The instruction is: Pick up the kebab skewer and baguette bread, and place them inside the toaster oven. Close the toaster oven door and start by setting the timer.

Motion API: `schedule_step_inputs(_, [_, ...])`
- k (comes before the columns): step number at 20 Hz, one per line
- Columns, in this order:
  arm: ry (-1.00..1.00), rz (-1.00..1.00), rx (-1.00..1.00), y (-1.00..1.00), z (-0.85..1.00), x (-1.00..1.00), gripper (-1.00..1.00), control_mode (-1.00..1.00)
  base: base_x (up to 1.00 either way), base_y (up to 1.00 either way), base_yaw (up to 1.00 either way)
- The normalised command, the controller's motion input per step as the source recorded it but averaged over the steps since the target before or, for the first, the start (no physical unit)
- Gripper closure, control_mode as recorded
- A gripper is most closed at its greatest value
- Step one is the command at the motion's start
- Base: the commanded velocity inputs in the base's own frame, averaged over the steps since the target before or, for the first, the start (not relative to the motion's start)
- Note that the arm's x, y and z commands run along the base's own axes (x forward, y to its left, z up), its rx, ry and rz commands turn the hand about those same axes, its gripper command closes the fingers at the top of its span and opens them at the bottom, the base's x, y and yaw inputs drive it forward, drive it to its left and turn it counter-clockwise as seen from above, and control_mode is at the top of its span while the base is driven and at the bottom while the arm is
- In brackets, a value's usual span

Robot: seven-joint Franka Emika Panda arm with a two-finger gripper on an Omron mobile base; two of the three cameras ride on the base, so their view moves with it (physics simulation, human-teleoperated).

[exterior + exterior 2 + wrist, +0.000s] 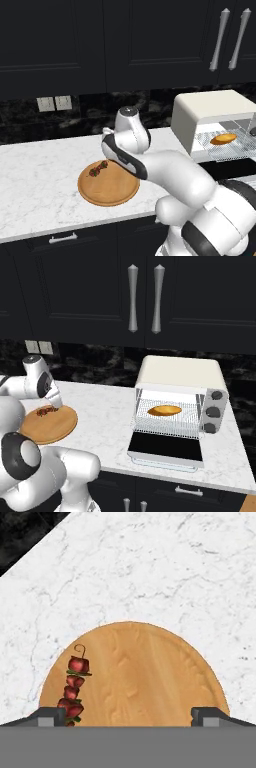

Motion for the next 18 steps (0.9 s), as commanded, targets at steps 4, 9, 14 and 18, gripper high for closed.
schedule_step_inputs(4, [0.16, 0.02, 0.0, 0.59, -0.48, 0.0, -1.0, -1.0, 0.0, 0.0, 0.0])
schedule_step_inputs(9, [0.09, 0.02, 0.03, 0.38, -0.37, 0.0, -1.0, -1.0, 0.0, 0.0, 0.0])
schedule_step_inputs(14, [0.0, 0.0, 0.08, 0.09, -0.35, 0.08, -1.0, -1.0, 0.0, 0.0, 0.0])
schedule_step_inputs(18, [0.0, 0.0, 0.03, 0.0, -0.17, 0.14, -1.0, -1.0, 0.0, 0.0, 0.0])
